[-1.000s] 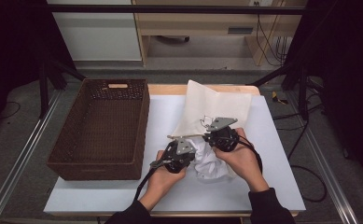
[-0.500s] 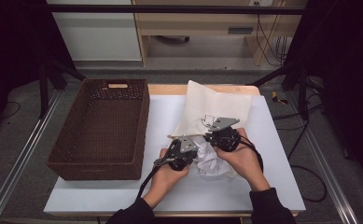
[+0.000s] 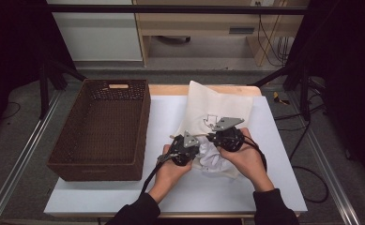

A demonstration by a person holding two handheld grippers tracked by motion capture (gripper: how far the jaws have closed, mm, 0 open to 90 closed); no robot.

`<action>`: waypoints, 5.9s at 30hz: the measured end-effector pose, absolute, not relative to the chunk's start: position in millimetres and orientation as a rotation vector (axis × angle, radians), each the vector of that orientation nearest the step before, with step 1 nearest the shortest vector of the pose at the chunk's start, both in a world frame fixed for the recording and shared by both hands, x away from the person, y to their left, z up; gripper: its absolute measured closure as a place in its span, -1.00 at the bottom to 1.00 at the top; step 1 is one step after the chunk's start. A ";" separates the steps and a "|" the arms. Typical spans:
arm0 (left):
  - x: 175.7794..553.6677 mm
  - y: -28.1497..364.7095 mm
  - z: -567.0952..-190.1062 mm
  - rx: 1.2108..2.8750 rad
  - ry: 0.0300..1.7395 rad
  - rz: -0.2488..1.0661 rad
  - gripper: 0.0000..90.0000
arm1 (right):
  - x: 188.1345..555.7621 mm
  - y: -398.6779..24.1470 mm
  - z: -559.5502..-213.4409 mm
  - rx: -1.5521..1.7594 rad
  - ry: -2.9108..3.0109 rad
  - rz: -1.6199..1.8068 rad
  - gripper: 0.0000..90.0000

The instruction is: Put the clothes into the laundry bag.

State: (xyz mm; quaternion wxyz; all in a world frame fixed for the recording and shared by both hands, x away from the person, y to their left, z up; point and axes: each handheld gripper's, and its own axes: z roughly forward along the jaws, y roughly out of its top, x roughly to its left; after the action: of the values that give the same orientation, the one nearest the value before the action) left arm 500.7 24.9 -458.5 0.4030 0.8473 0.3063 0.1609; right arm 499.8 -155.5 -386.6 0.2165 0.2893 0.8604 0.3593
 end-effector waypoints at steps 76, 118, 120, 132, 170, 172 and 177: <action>551.4 -8.2 -470.8 2.070 0.849 0.496 1.00 | 509.1 -172.1 -401.1 0.892 2.379 1.009 0.96; 570.3 -28.4 -475.3 2.018 0.882 0.564 1.00 | 512.0 -174.7 -407.3 0.920 2.372 1.019 0.96; 569.5 -27.6 -474.9 2.021 0.875 0.561 1.00 | 512.2 -175.3 -407.4 0.923 2.373 1.020 0.96; 572.1 -31.9 -475.9 2.008 0.881 0.574 1.00 | 512.3 -176.9 -406.9 0.926 2.374 1.018 0.96; 561.4 -39.2 -481.6 2.007 0.876 0.493 1.00 | 512.2 -181.2 -410.5 0.937 2.377 0.996 0.96; 563.3 -40.1 -481.2 2.009 0.874 0.497 1.00 | 512.1 -181.4 -410.7 0.940 2.377 0.997 0.96; 566.9 -41.4 -481.5 2.004 0.886 0.494 1.00 | 511.9 -182.1 -411.2 0.946 2.380 0.993 0.96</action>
State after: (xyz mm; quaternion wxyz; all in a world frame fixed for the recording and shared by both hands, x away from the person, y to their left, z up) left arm 566.9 -41.4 -481.5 0.4330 0.8043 0.3554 0.1981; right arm 511.9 -182.1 -411.2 0.1961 0.3379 0.8496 0.3544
